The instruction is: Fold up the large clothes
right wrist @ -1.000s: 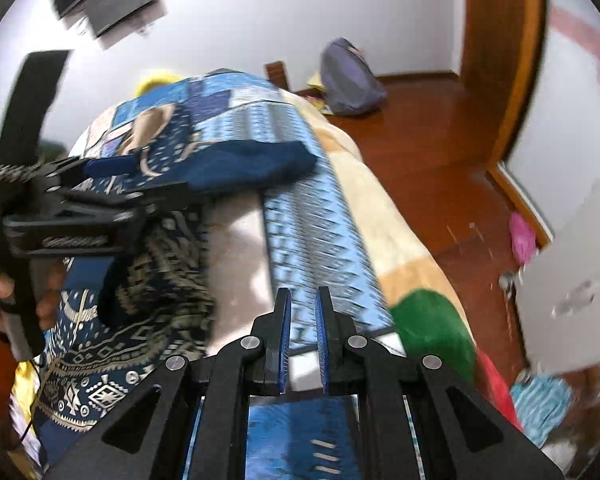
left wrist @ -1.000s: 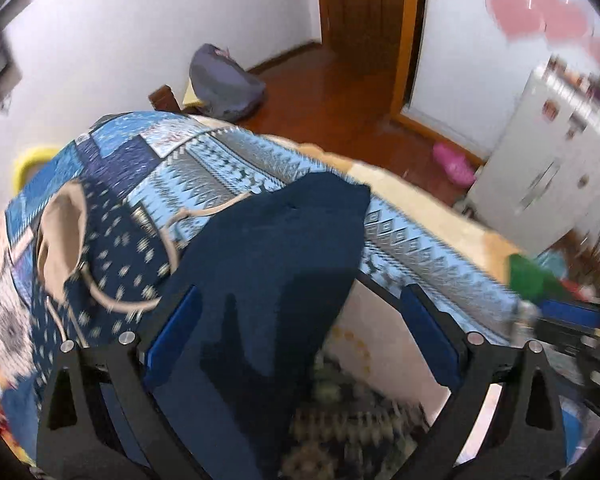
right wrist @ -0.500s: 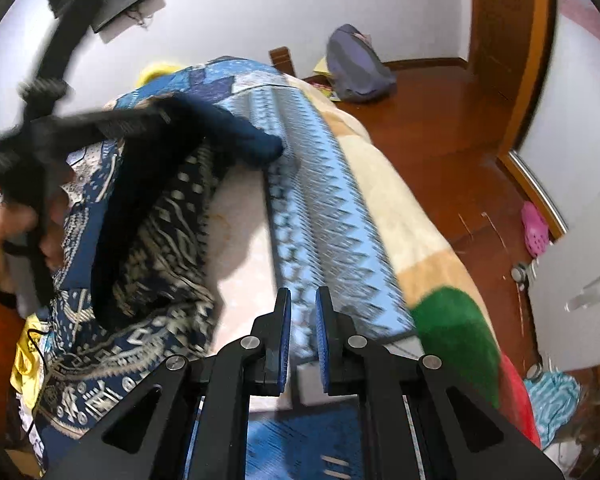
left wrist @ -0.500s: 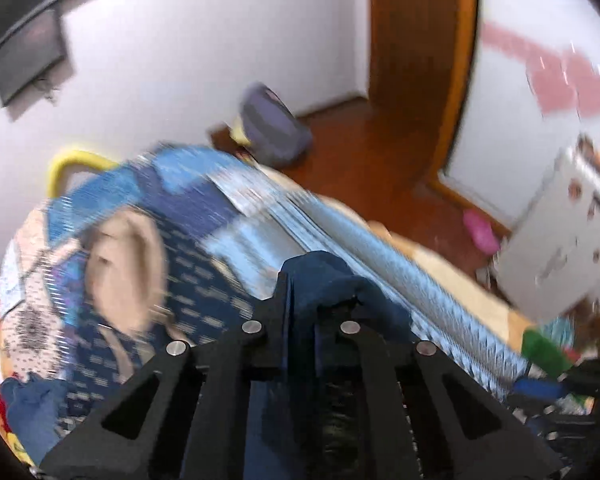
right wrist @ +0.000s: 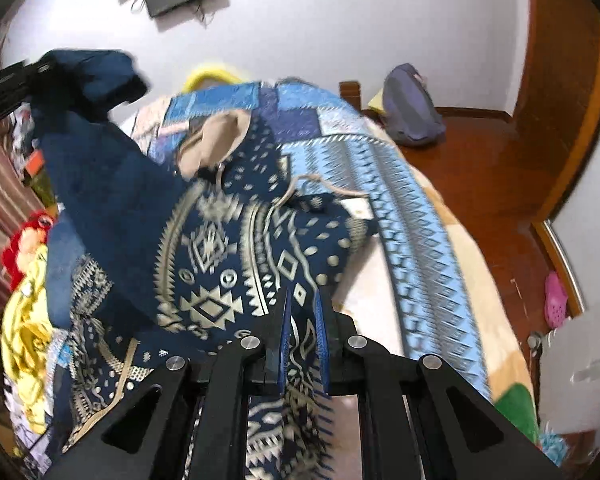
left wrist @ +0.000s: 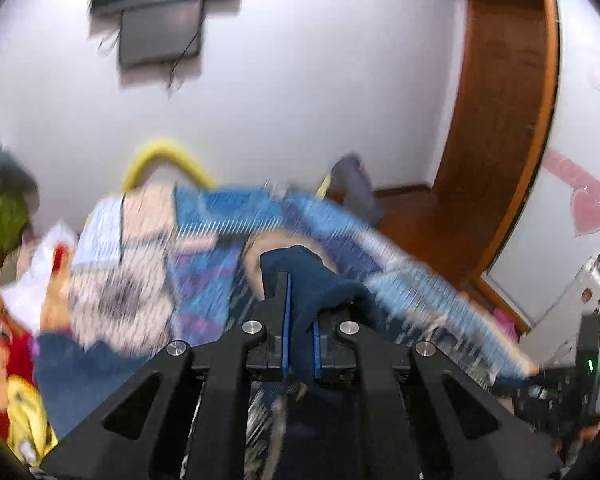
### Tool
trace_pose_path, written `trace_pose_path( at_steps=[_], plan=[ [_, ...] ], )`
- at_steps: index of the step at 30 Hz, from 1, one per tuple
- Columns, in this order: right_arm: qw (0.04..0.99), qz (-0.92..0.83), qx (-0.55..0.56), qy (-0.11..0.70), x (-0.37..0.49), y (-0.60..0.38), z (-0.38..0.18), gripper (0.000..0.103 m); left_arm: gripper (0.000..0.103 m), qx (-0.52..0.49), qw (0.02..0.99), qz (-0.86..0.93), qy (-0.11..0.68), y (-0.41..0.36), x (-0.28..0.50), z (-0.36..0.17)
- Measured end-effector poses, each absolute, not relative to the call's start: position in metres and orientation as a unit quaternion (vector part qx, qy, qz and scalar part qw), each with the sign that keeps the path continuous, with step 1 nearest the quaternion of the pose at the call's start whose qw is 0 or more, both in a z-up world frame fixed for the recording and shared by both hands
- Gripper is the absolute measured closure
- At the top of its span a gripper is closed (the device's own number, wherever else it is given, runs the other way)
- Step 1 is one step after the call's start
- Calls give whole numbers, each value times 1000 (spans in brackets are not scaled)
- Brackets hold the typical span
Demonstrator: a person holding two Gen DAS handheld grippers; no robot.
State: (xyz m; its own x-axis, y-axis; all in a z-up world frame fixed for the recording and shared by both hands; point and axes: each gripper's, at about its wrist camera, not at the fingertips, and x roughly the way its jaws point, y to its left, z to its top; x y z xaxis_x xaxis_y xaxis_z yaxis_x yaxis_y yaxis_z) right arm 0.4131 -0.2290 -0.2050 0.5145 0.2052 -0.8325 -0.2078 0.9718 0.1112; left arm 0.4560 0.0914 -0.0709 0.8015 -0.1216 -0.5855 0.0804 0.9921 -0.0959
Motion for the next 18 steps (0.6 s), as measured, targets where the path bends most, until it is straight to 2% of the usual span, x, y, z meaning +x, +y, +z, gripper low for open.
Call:
trace_pose_path(
  at_steps=[4,8,9,14,15,18],
  plan=[
    [845,112,-72,518,424,-205,-250,95,95,-48,915,-33,399,132,440,-150],
    [855,111,-132,490,412,-193,-255,95,94,-76,880,-7,468,167,415,-223],
    [854,109,-141,488,411,-191,-255,95,90,-88,872,-1,481,175,408,-239],
    [850,97,-172,488,408,-182,-258,94,82,-145,871,-3,470,197,374,-265],
    [850,95,-176,488,409,-181,-259,94,77,-153,872,0,465,199,369,-264],
    [849,92,-186,485,410,-179,-261,94,48,-153,878,44,452,208,359,-259]
  ],
)
